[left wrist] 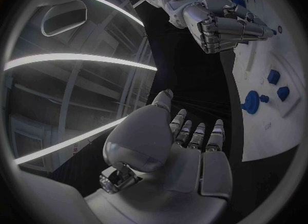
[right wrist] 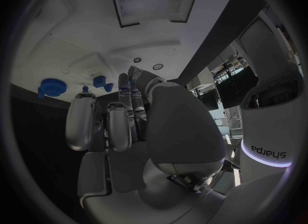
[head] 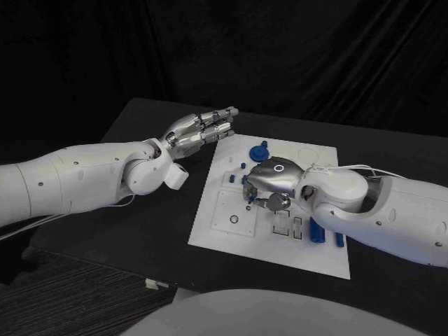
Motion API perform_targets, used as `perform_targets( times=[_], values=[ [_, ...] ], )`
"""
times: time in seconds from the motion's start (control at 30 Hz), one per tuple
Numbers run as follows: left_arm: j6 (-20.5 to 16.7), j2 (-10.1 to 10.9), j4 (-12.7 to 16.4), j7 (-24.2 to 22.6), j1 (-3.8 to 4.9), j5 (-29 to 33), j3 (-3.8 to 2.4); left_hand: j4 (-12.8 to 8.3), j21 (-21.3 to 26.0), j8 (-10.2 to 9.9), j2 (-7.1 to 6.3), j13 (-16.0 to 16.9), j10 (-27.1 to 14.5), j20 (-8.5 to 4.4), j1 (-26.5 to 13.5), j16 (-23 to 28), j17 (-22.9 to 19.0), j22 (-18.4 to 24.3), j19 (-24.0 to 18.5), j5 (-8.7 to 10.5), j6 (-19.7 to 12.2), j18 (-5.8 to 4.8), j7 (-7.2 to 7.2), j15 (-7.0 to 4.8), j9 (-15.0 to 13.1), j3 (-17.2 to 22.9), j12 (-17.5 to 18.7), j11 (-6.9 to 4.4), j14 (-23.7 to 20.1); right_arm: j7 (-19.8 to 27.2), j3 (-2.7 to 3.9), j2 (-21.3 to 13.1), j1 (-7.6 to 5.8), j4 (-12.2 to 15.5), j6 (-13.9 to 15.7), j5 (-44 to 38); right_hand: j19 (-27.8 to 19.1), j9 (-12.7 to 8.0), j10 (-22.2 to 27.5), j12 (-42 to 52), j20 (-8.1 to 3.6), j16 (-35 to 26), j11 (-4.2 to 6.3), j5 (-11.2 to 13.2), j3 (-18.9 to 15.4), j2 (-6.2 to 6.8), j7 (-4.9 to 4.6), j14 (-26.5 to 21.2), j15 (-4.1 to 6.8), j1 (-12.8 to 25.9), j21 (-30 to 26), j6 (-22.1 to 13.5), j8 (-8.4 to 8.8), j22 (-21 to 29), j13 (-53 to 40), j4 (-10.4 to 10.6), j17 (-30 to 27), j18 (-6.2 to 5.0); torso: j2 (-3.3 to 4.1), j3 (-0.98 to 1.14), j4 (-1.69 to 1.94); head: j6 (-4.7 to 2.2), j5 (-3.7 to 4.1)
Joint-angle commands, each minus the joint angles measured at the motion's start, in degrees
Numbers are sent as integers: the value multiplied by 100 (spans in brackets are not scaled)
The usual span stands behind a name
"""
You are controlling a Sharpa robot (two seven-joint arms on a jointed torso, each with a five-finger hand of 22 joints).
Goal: Assemble the parts on the task board
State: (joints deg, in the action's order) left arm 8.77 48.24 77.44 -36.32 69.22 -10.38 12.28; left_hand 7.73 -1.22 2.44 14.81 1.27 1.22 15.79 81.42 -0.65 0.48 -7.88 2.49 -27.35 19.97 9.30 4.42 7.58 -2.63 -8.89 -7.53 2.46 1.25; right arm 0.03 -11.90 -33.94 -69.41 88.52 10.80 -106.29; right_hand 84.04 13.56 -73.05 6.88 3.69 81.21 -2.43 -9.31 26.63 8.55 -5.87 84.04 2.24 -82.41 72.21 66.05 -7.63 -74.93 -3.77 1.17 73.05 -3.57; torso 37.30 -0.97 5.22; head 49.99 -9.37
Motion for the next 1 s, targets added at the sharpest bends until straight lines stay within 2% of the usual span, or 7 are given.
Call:
perform_targets(
  times=[0.03, 0.5, 1.0],
  values=[
    [79, -11, 10, -37, -8, 36, -6, -47, -38, 6, 13, 8, 15, 44, 63, -28, 6, -13, 16, -34, -9, 107, 23, 29, 5, 4, -36, 35, 1, -118, 4, -3, 27, 7, -48, -45, 9, 5, -37, -19, 37, -12, -7, -37, -4, -46, -29, 275, -35, 12, -30, 9, -1, -1017, -7, -19, -4, -12, 1, -1, 4, 1, -2],
    [100, -35, 6, 18, -12, 36, -6, -68, -38, 6, 17, 7, 15, 47, 71, -30, 7, -11, 18, -43, -13, 106, 31, 35, 5, 23, -36, 42, 3, -136, 4, -18, 73, 27, -64, -45, 12, -5, -46, -29, 39, 4, -5, -74, 2, -40, -28, 281, -36, 4, -20, -5, 20, -1020, -10, -38, 28, -11, 0, 2, 3, 1, -33],
    [158, -51, -20, 59, -35, 36, -6, -86, -41, 12, 28, 14, 27, 51, 73, -35, 8, -15, 26, -42, 9, 106, 41, 39, 1, 47, -78, 54, 7, -133, 4, -4, 136, 9, -94, -45, 12, -10, -80, -21, 39, 1, 1, -86, -1, -31, -29, 280, -33, 4, -17, -4, 29, -1020, -18, -49, 23, -11, -1, 1, 4, 1, -21]
  ],
)
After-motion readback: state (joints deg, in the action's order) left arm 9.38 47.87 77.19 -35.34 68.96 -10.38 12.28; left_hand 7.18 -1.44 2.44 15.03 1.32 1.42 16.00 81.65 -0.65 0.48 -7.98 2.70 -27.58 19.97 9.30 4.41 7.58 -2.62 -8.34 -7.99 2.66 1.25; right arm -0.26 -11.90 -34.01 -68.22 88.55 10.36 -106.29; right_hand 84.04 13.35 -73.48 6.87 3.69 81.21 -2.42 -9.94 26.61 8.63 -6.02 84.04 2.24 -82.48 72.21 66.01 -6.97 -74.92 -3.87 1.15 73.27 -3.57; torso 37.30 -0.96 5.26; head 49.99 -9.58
